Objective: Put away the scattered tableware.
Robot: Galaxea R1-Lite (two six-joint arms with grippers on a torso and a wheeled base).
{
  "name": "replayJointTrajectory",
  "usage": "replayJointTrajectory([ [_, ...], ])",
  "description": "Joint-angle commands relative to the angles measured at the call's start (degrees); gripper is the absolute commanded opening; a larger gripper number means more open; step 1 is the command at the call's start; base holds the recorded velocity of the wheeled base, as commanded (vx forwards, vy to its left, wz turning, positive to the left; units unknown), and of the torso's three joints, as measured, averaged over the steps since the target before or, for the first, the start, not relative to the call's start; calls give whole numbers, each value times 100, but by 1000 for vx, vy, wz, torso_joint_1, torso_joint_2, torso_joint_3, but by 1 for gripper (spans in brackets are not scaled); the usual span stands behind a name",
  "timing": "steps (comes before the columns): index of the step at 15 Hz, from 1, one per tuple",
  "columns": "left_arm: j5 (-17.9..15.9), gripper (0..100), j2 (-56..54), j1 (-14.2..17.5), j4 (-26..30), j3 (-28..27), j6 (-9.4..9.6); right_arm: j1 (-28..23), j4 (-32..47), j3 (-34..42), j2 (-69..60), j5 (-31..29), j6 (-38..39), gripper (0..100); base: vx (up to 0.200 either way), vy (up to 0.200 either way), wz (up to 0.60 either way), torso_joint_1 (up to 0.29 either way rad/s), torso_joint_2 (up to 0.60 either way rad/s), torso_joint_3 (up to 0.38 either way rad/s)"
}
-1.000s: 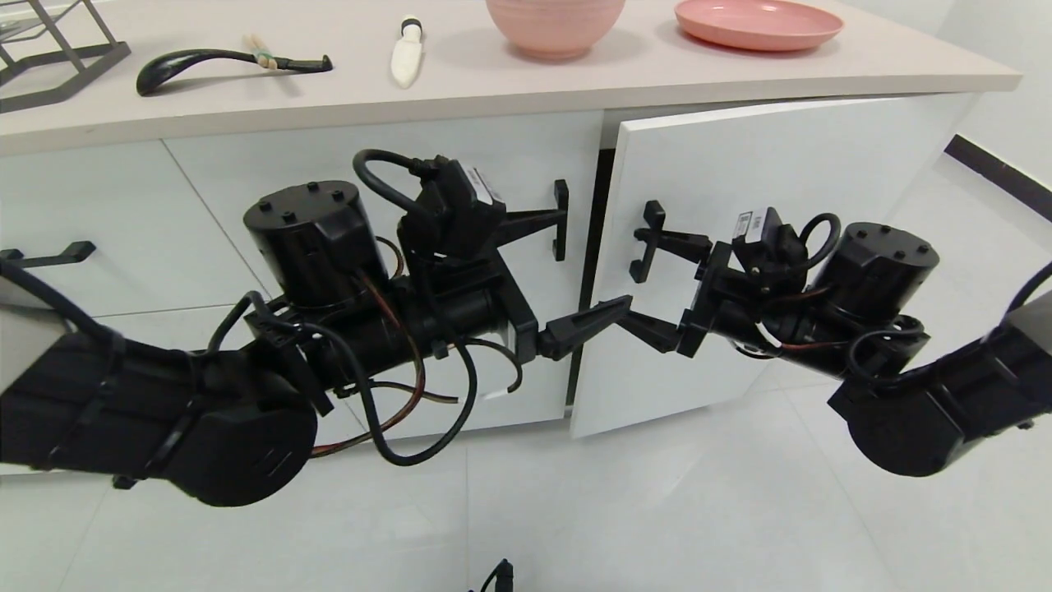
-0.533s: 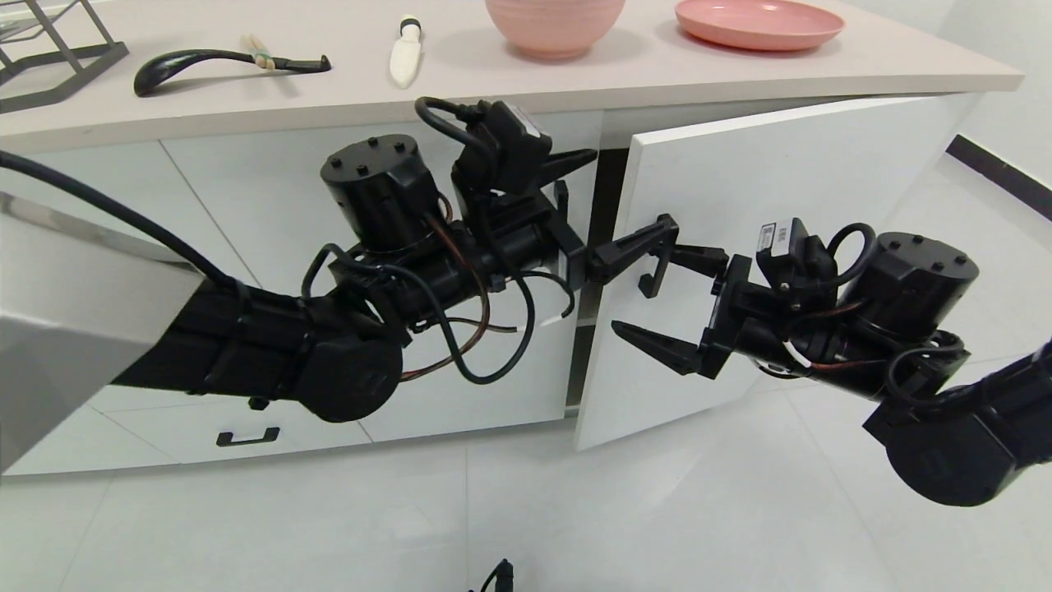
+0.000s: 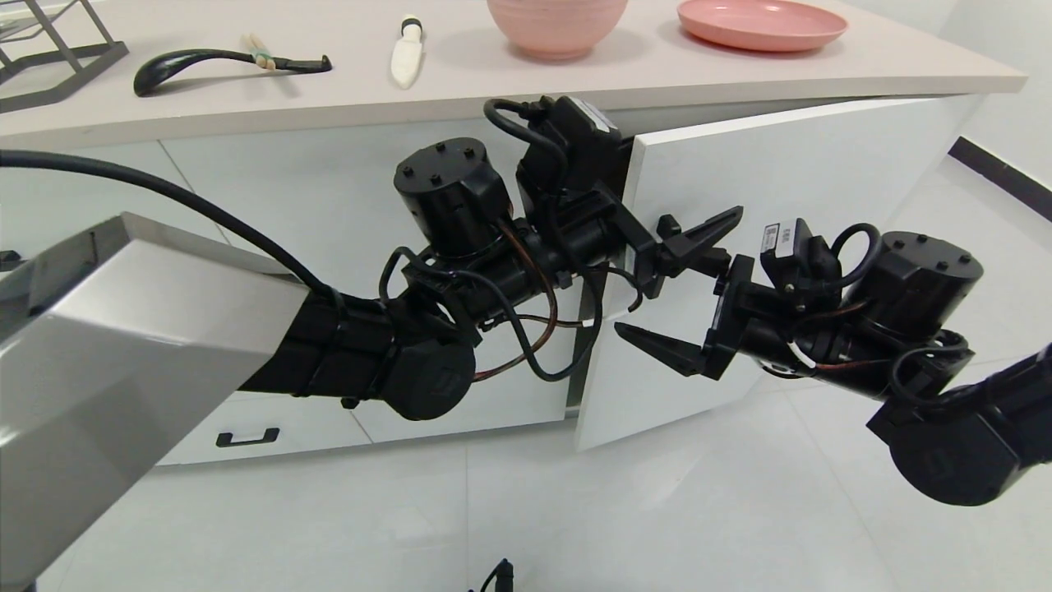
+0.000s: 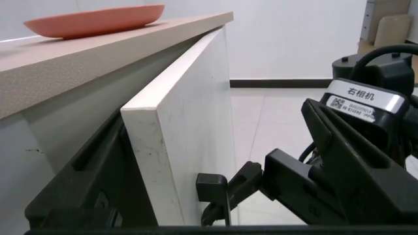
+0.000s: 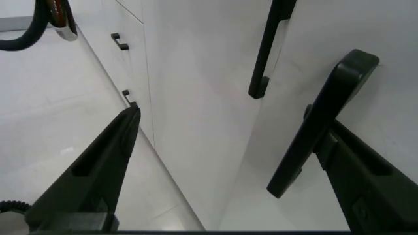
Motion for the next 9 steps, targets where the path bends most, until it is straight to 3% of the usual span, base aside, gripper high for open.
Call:
replayJointTrajectory([
  [1,-41,100,55,-45,24,4,-1,-39,-17,-7,27,-46,-8,100,0,0,0,0,0,0],
  [9,-32,100,116,-54,42,57,-36,-514,-17,2,106,-46,-34,100,0,0,0,0,0,0],
])
